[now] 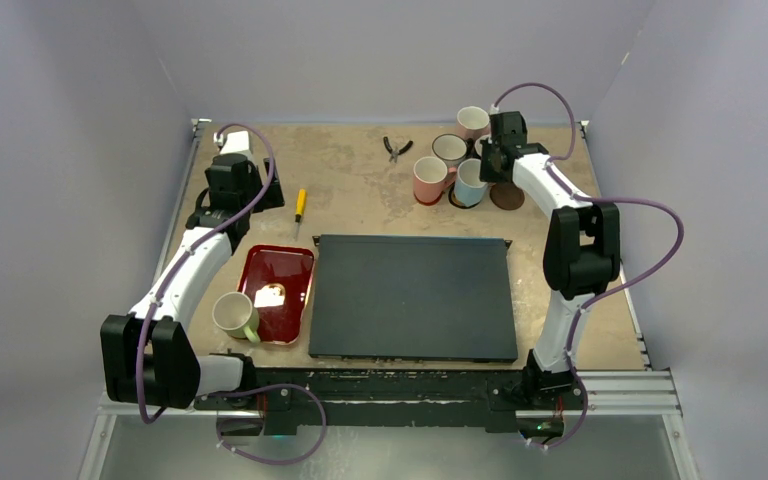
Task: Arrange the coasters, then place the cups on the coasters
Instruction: Place the cup on the coaster.
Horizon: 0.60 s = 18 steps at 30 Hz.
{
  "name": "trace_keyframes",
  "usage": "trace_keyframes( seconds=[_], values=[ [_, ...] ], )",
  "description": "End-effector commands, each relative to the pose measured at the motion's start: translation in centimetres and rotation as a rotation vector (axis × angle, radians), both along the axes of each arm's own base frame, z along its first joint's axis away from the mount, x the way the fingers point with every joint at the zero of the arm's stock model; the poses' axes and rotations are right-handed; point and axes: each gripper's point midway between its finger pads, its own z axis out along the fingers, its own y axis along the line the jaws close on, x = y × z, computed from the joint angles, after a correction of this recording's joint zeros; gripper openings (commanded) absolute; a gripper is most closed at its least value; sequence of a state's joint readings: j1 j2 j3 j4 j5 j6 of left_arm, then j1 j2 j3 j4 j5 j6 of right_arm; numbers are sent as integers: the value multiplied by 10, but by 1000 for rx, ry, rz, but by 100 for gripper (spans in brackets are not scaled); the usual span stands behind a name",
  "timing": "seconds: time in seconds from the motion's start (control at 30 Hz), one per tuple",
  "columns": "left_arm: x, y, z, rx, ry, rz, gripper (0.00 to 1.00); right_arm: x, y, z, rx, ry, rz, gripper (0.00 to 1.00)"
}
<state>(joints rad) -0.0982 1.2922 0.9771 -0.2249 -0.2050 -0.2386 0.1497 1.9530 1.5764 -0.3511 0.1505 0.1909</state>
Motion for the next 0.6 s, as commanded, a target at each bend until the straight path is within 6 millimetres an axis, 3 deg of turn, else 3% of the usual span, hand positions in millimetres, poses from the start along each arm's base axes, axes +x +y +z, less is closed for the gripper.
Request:
trace_keyframes(
  seconds=[0.0, 0.57],
  values=[
    [7, 0, 10, 4, -42, -17, 86, 34, -4, 52, 17, -199, -63, 0],
    [8, -3, 11, -6, -43, -28, 86, 31, -3, 42, 19, -187, -65, 0]
  ],
)
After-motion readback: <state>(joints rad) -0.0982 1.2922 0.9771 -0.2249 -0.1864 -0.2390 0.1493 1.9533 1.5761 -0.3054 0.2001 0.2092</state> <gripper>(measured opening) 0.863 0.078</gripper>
